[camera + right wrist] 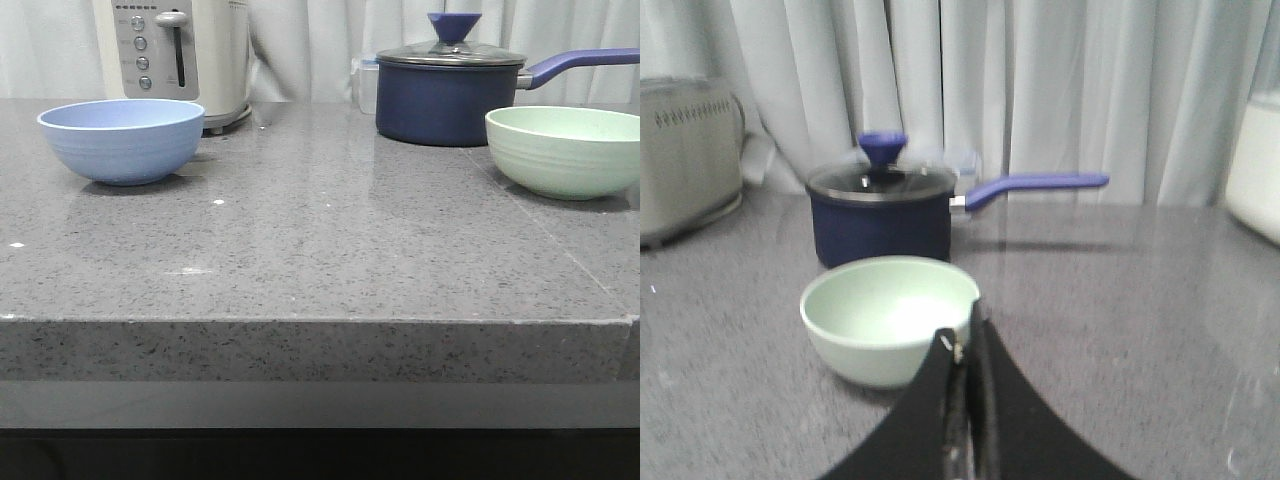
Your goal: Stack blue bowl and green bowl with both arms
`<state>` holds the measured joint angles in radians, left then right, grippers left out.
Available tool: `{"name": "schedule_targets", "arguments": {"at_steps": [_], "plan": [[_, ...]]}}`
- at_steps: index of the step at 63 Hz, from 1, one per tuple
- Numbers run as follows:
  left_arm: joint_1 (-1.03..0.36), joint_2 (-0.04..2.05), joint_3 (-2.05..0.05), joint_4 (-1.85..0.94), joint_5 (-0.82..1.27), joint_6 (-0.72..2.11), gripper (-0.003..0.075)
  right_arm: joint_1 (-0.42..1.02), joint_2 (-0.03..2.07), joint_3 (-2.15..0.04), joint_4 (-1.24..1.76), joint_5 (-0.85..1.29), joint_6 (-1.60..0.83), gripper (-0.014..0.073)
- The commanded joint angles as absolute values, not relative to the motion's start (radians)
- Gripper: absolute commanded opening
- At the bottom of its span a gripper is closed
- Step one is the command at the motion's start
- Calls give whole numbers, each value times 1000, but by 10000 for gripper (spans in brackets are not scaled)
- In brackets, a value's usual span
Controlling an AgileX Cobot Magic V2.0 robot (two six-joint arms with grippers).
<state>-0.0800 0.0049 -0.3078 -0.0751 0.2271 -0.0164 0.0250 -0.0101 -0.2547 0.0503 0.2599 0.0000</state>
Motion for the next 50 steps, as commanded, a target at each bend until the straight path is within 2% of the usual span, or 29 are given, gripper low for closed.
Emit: {"name": "schedule_targets", "arguments": {"at_steps": [1, 14, 21, 32, 50], "plan": [[-86, 65, -446, -84, 264, -20, -20, 20, 35, -382, 35, 278, -7, -54], [-86, 253, -695, -84, 513, -20, -20, 20, 198, -605, 0, 437, -7, -54], [-86, 341, -767, -88, 562, -20, -20, 20, 286, -683, 0, 499, -7, -54], [-86, 421, -777, -88, 561, -20, -20, 20, 406, -712, 0, 588, -7, -54], [-86, 479, -742, -88, 557, -20, -20, 20, 545, -712, 0, 594, -7, -54]]}}
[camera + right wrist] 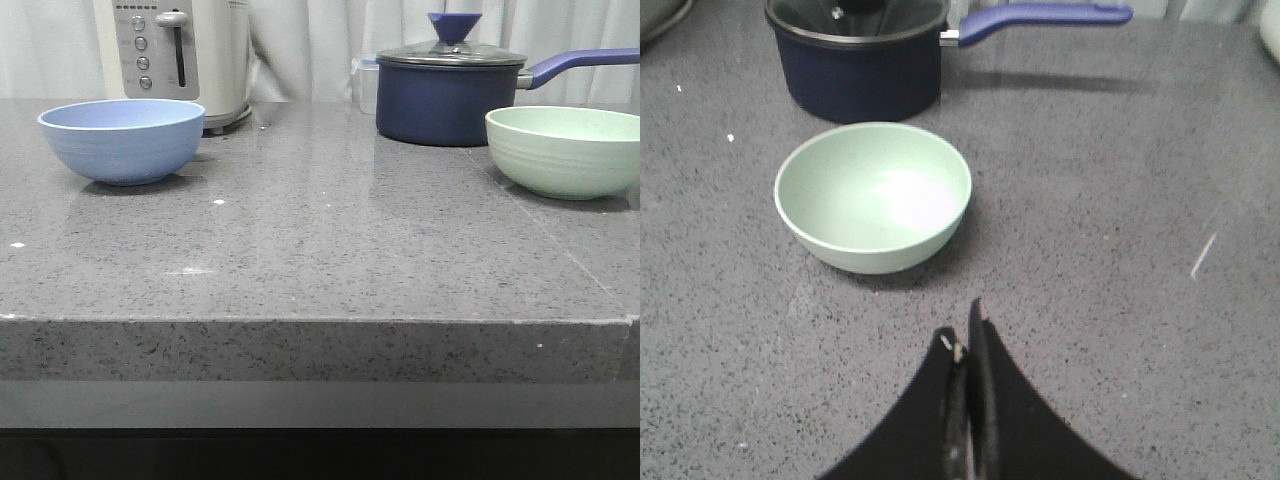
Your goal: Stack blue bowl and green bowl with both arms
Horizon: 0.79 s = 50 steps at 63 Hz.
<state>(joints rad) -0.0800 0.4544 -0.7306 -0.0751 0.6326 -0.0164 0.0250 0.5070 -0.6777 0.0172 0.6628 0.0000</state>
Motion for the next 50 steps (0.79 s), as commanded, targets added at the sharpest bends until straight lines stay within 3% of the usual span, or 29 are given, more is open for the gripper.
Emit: {"name": "schedule_targets", "arguments": {"at_steps": [1, 10, 14, 18, 22, 27, 31, 50], "plan": [[-86, 481, -740, -88, 557, -20, -20, 20, 550, -712, 0, 595, -7, -54], [-86, 497, -712, -88, 559, -20, -15, 20, 578, -712, 0, 602, -7, -36], [-86, 502, -710, -88, 557, -20, 49, 20, 581, -712, 0, 601, -7, 22], [-86, 502, -710, -88, 553, -20, 178, 20, 581, -712, 0, 600, -7, 147], [-86, 502, -710, -88, 539, -20, 356, 20, 581, -712, 0, 598, -7, 339], [-86, 502, -710, -88, 533, -20, 447, 20, 581, -712, 0, 584, -7, 490], [-86, 502, -710, -88, 533, -20, 456, 20, 581, -712, 0, 575, -7, 535], [-86, 517, -720, -88, 522, 22, 456, 20, 666, -768, 26, 649, -7, 531]]}}
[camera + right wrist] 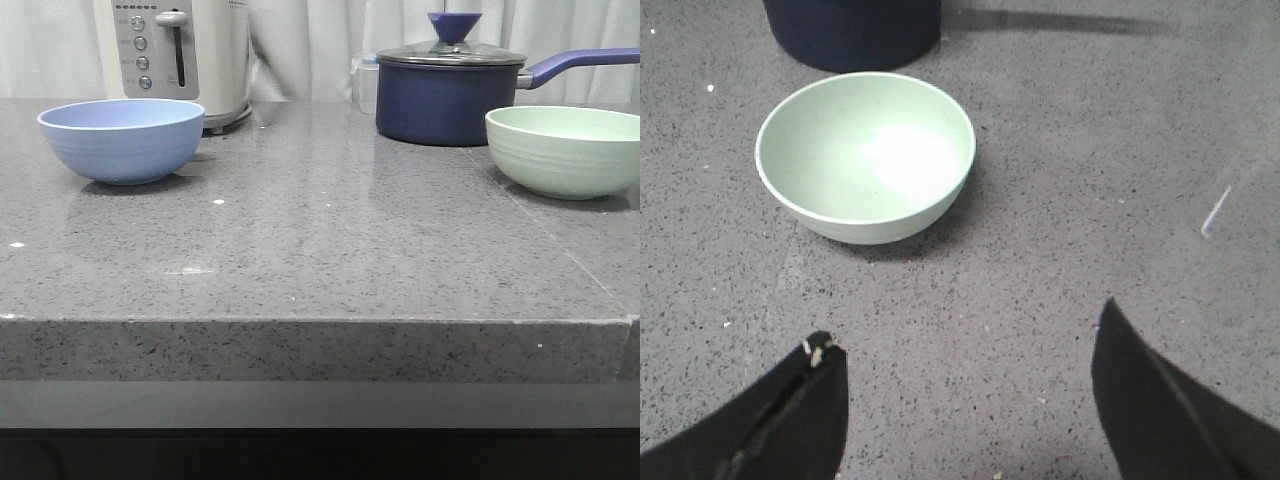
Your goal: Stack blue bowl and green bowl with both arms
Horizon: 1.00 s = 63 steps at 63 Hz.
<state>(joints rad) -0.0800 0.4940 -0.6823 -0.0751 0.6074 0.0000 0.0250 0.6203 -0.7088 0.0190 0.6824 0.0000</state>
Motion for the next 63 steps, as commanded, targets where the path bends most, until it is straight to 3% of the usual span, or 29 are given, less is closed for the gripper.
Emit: {"name": "schedule_targets", "arguments": {"at_steps": [1, 10, 23, 33, 49, 63], "plan": [[-86, 522, -721, -90, 524, 31, 456, 20, 681, -779, 28, 661, -7, 531], [-121, 571, -763, -110, 552, 39, 456, 20, 784, -861, 36, 731, -7, 531], [-289, 642, -804, -110, 569, 85, 456, 16, 969, -1022, 36, 788, 0, 531], [-375, 672, -806, -108, 590, 85, 456, -61, 1105, -1149, 80, 847, 17, 531], [-389, 677, -806, -108, 587, 85, 455, -150, 1331, -1281, 235, 916, -61, 525], [-389, 677, -806, -108, 587, 85, 455, -201, 1524, -1359, 443, 952, -209, 435]]}}
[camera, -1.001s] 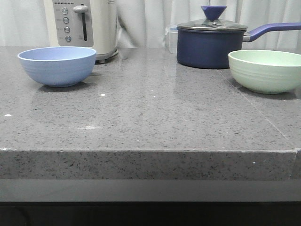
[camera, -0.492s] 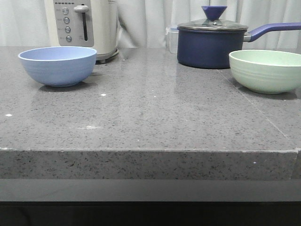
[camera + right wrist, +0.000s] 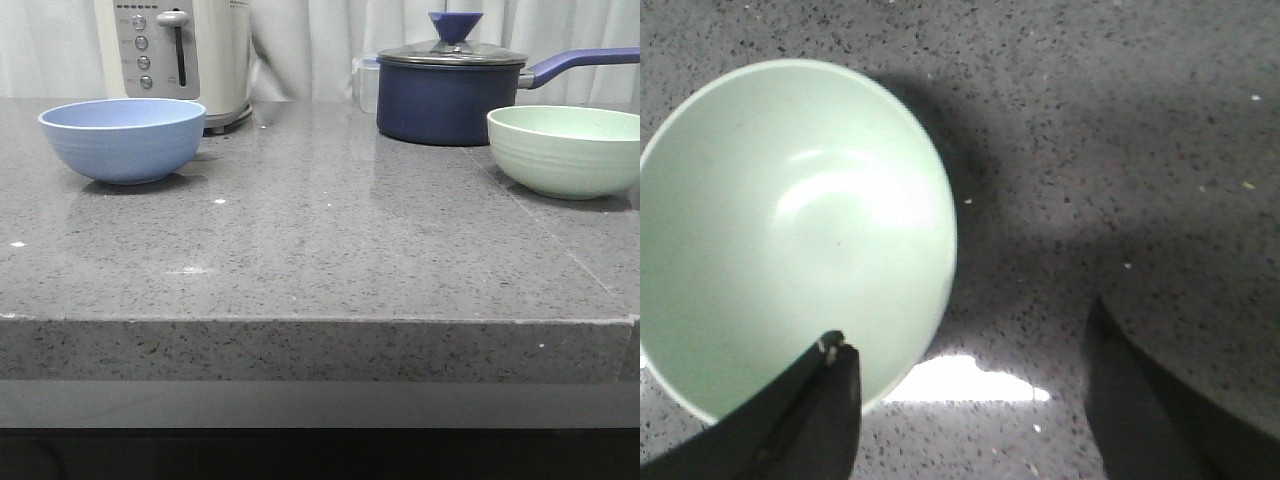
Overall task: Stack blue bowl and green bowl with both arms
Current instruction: 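Grasp the rim of the pale green bowl with the right gripper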
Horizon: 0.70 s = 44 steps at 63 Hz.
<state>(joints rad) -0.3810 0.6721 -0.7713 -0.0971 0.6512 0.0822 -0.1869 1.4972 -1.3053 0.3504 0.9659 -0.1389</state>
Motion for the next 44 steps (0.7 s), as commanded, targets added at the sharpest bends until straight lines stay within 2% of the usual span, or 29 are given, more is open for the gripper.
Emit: {"name": "schedule_targets", "arguments": {"at_steps": [1, 13, 18, 44], "plan": [[-389, 677, -806, -108, 587, 85, 455, -201, 1534, -1363, 457, 955, -218, 429], [-389, 677, -806, -108, 587, 85, 455, -201, 1635, -1385, 518, 933, -275, 388], [-389, 677, -806, -108, 587, 85, 455, -201, 1652, -1385, 519, 918, -276, 345], [-389, 677, -806, -108, 587, 85, 455, -201, 1654, -1385, 518, 908, -280, -30]]}}
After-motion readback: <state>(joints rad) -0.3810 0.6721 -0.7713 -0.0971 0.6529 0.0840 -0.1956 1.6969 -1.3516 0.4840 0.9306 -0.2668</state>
